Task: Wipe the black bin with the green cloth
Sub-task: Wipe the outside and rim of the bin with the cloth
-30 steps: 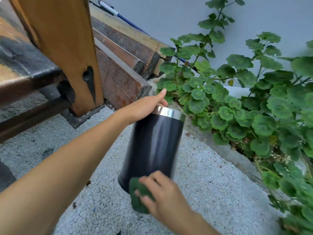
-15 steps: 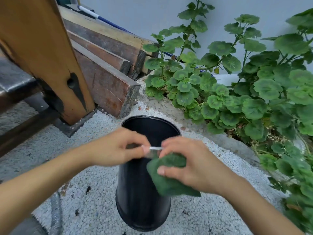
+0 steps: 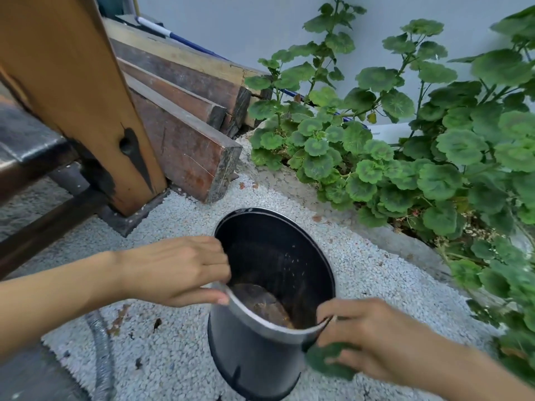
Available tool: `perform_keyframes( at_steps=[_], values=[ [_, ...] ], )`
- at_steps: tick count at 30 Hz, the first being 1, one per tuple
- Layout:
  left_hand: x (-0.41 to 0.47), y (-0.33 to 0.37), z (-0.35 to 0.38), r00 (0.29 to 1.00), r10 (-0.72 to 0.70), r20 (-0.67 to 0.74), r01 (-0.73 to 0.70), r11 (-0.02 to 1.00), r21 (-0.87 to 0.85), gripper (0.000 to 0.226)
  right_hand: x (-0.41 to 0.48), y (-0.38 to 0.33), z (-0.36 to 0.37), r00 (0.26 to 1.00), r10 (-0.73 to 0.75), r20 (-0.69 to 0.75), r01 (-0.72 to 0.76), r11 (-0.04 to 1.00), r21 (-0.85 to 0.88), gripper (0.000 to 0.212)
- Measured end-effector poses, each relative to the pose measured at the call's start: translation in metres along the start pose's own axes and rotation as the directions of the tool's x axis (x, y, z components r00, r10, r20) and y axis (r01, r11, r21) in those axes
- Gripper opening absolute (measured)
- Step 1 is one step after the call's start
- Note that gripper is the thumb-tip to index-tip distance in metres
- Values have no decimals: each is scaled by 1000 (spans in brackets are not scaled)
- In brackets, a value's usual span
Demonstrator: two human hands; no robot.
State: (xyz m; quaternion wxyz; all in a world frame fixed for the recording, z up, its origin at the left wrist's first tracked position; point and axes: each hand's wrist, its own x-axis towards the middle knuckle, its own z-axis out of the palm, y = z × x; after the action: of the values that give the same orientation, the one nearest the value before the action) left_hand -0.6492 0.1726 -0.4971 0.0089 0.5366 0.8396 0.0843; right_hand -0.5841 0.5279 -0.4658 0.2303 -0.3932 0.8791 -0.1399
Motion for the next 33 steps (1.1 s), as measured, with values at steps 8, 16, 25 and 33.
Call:
perform_keyframes(
  at_steps=[8, 16, 25, 33],
  values=[
    [106, -10, 20, 863, -497, -85, 471, 855, -217, 31, -15, 66, -59, 671, 493, -554, -433, 867, 248, 20],
    [153, -83, 32, 756, -651, -65, 600, 729, -329, 33, 86, 6, 55, 792, 469, -391, -286, 850, 441, 25],
    [149, -95, 38, 694, -717, -65, 650, 663, -371, 27, 203, -63, 116, 878, 229, -420, -148, 965, 216, 34],
    [139, -96, 37, 691, -722, -50, 651, 650, -392, 25, 204, -40, 146, 881, -369, -295, 144, 805, -575, 17]
  ],
)
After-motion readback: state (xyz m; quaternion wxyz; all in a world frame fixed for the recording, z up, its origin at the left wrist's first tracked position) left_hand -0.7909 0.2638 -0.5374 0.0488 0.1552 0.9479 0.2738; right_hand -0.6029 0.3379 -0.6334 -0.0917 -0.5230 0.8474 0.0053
